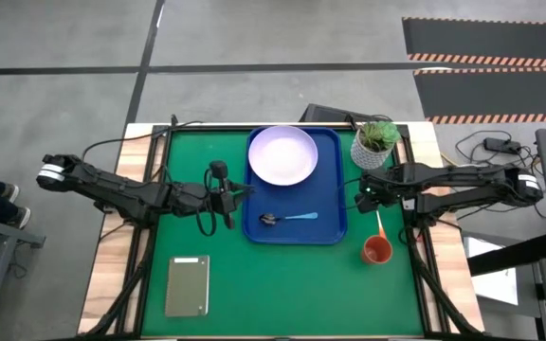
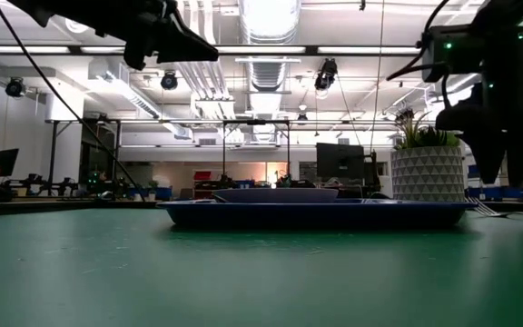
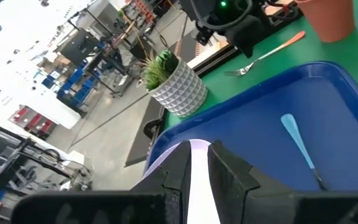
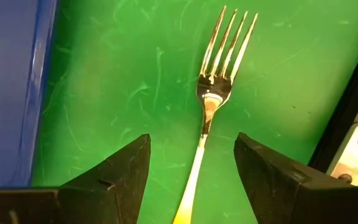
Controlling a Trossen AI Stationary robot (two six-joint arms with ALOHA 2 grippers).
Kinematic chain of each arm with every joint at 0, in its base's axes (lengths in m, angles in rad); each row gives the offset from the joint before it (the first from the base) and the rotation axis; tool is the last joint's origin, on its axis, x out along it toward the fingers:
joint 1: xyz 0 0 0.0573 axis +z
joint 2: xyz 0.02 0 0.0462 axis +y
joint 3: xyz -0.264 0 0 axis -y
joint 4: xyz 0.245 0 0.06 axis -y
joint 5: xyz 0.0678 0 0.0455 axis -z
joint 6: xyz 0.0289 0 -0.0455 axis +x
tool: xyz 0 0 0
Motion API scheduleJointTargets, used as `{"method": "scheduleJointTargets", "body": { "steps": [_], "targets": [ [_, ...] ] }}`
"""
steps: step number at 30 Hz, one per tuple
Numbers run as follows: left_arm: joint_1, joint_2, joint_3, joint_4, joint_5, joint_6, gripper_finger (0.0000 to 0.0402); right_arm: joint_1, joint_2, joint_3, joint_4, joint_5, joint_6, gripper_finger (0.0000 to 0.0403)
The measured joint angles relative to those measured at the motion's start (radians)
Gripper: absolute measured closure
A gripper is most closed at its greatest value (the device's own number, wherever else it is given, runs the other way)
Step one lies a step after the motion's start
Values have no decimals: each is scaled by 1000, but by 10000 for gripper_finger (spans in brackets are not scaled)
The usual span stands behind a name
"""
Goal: Pick and place plate/cup/fork/spoon on tray
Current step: Put the orange fork on the blue serving tray to the top of the green spoon
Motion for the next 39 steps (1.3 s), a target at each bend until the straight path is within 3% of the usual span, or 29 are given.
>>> {"method": "scheduleJointTargets", "body": {
  "steps": [27, 39],
  "targets": [
    [0, 0, 11, 19, -15, 99, 366, -3, 287, -11, 106, -56, -23, 188],
    [0, 0, 6, 19, -15, 99, 366, -3, 289, -15, 115, -59, -29, 288]
  ]
}}
